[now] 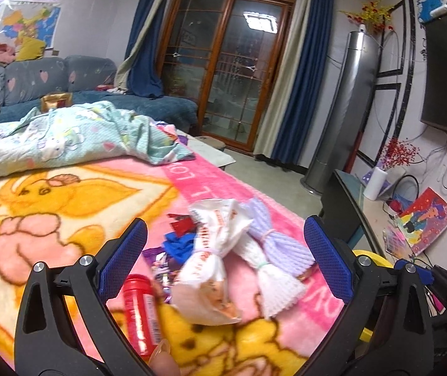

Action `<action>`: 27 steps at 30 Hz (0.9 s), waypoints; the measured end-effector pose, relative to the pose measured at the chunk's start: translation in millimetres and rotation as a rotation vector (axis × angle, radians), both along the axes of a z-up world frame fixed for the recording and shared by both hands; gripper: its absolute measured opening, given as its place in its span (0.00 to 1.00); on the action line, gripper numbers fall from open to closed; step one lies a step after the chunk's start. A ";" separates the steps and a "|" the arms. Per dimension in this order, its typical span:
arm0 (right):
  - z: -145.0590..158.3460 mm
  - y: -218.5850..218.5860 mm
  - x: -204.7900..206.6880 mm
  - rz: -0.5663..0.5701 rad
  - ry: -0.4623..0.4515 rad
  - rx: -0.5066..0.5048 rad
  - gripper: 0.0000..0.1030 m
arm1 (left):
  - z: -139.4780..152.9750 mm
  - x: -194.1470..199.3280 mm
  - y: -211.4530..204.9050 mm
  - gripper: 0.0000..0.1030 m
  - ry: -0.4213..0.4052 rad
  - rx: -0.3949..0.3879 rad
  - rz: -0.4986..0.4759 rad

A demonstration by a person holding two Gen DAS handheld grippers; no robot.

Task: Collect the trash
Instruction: 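Move both tools back over the blanket toward the remaining trash, then grasp the white plastic bag with the left tool while the right tool grasps a white foam net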

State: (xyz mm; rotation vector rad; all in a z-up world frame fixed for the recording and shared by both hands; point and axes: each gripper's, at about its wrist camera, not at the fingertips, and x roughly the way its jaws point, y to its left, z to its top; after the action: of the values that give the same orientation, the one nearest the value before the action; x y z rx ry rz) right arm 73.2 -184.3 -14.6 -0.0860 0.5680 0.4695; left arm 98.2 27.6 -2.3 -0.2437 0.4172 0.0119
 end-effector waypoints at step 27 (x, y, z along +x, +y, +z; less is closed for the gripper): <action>-67.3 53.9 69.2 0.077 0.229 -0.027 0.33 | -61.1 19.4 18.6 0.57 0.291 -0.066 -0.122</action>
State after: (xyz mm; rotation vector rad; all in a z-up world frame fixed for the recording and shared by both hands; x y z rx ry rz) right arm 142.3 -130.4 -81.9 -0.0810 0.7976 0.5510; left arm 117.6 46.3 -63.5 -0.2825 0.7223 -0.0868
